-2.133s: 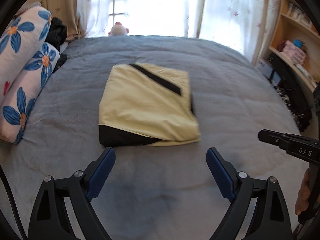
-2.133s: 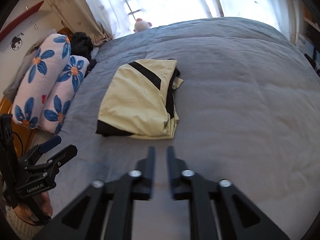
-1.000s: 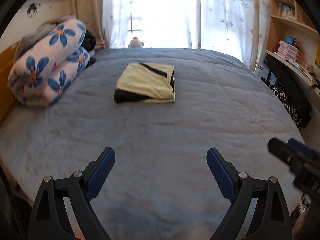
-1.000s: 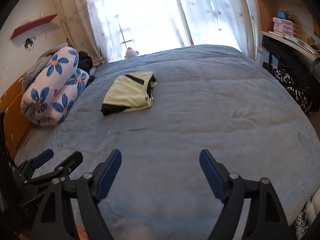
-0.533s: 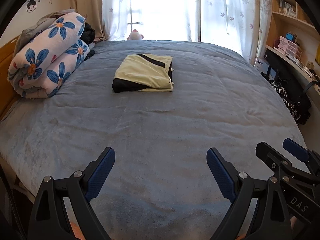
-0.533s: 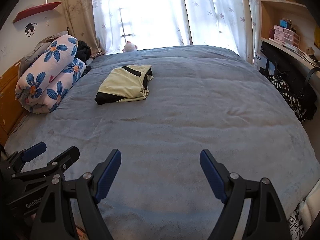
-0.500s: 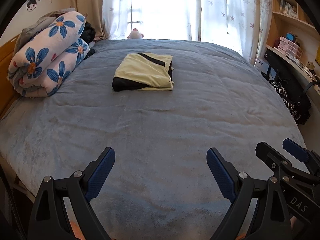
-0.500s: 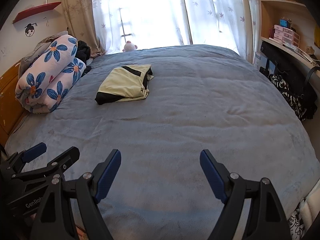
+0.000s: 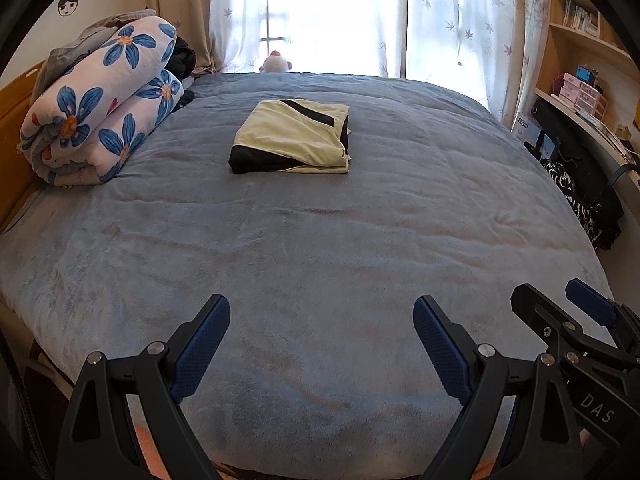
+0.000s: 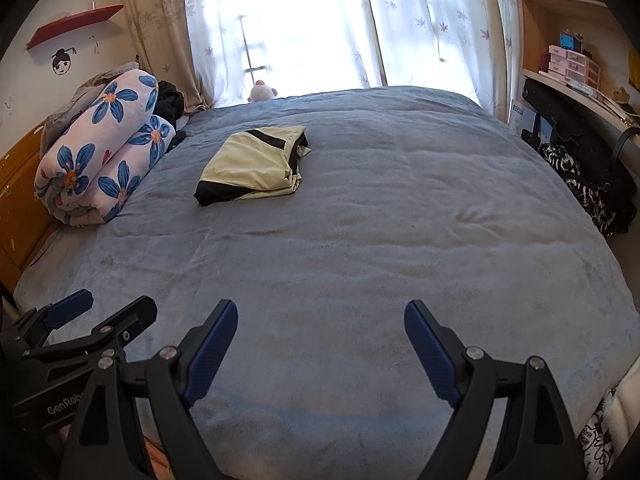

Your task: Fold large clothes

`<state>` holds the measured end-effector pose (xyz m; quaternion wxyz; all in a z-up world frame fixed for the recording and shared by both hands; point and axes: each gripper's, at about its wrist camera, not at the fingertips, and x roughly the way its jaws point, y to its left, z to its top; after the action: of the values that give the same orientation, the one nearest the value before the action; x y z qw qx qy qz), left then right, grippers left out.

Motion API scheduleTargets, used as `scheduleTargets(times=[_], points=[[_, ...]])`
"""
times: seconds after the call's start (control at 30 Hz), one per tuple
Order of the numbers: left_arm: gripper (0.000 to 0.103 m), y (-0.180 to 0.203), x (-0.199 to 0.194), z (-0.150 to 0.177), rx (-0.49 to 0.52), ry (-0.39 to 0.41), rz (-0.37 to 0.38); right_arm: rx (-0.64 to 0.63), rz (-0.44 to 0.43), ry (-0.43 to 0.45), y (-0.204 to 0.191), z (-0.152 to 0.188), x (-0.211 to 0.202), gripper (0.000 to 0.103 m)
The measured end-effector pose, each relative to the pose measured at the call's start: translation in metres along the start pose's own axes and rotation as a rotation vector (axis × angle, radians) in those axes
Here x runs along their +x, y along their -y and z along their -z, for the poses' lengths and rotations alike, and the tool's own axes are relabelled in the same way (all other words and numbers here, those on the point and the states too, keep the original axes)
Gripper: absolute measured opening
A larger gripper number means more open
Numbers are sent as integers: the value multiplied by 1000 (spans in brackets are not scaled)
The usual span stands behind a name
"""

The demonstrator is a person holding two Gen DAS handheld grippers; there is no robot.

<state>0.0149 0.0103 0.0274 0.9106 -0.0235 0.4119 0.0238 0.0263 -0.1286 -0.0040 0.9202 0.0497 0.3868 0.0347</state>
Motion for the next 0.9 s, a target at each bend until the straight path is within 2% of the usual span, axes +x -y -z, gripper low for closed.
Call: scheduleTargets(times=[0.23,0.9], points=[[92,-1,-2,2,3,2,-1,17,-13,0,4,4,-3,92],[92,9,-6,3,-3,4,-1,15,-3,13,2,3,-12,92]])
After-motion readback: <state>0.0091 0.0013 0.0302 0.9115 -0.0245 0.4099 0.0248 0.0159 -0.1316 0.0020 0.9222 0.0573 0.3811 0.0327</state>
